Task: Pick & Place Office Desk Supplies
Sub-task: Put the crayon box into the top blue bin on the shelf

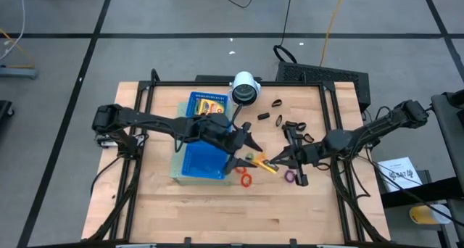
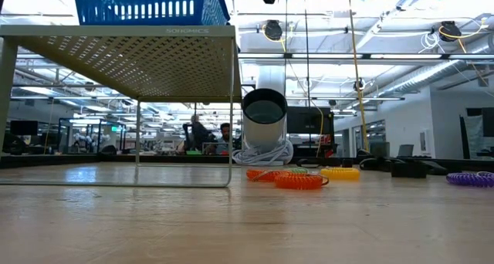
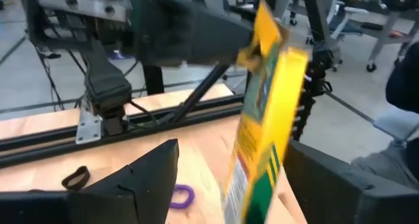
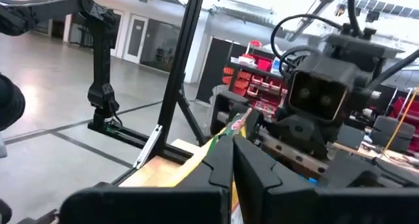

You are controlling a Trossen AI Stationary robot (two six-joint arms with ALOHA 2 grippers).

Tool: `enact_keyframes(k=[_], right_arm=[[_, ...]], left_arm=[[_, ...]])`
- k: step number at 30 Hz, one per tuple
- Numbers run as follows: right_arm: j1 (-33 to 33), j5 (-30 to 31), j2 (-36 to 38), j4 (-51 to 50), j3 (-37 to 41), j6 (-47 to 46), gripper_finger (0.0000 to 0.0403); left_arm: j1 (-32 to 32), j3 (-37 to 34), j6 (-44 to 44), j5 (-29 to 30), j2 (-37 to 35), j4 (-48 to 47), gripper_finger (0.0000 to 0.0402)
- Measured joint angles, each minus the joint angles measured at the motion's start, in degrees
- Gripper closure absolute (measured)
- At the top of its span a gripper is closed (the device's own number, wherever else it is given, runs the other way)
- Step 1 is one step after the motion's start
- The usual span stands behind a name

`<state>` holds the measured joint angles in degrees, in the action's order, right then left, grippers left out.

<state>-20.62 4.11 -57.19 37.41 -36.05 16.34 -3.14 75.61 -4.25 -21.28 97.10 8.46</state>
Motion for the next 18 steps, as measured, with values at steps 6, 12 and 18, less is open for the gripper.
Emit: enact_keyframes(k=[6,12,18], right_arm=[[0.0,-0.6,0.0,3.1,0.0,1.5,0.0403],[1.2,-2.0,0.0,4.2,0.0,1.5,0.0403],[1.5,6.5,0.0,6.4,0.0,2.7,0.0401]], left_arm=[[0.0,0.0,-1.2,-3.4,0.0,-0.8,0.0196],[0.0,0.0,-1.2,-3.6,0.0,-0.9,0.0292],[0.1,0.0,0.6,-3.4,-0.1,-1.7,0.0371]])
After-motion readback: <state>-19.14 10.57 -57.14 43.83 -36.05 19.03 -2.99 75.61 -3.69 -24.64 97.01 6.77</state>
